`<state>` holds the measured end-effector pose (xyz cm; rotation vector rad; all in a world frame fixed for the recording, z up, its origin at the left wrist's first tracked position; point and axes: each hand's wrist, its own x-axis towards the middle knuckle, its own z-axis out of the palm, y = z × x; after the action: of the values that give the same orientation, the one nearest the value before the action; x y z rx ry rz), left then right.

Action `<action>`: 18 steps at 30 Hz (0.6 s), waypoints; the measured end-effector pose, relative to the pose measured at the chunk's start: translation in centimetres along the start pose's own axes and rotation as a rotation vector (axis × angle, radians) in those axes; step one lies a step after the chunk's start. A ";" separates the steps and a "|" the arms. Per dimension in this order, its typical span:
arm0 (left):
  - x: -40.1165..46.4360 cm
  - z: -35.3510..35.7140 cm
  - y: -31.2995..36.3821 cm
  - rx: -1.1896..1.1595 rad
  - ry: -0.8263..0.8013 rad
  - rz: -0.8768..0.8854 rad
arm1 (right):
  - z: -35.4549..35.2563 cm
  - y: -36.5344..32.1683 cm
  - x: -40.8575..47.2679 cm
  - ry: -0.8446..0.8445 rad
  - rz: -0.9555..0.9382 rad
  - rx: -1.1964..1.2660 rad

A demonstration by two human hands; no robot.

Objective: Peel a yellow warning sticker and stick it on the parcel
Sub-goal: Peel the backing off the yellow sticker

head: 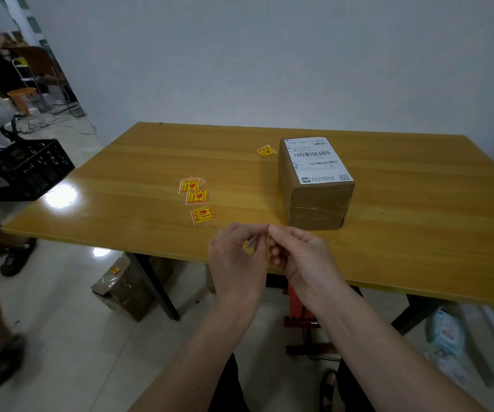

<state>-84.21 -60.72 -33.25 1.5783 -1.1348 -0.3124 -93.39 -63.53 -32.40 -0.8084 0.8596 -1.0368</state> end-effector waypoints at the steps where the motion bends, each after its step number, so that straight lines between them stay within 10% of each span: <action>1: 0.0 0.0 0.0 0.006 0.001 0.002 | 0.0 0.0 0.0 -0.001 0.000 -0.003; 18: -0.1 -0.1 0.6 -0.061 -0.029 -0.074 | -0.1 0.3 0.3 -0.008 -0.052 -0.081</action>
<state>-84.48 -60.49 -32.76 1.5681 -1.0813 -0.4166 -93.28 -63.69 -32.73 -0.9074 0.8820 -1.0488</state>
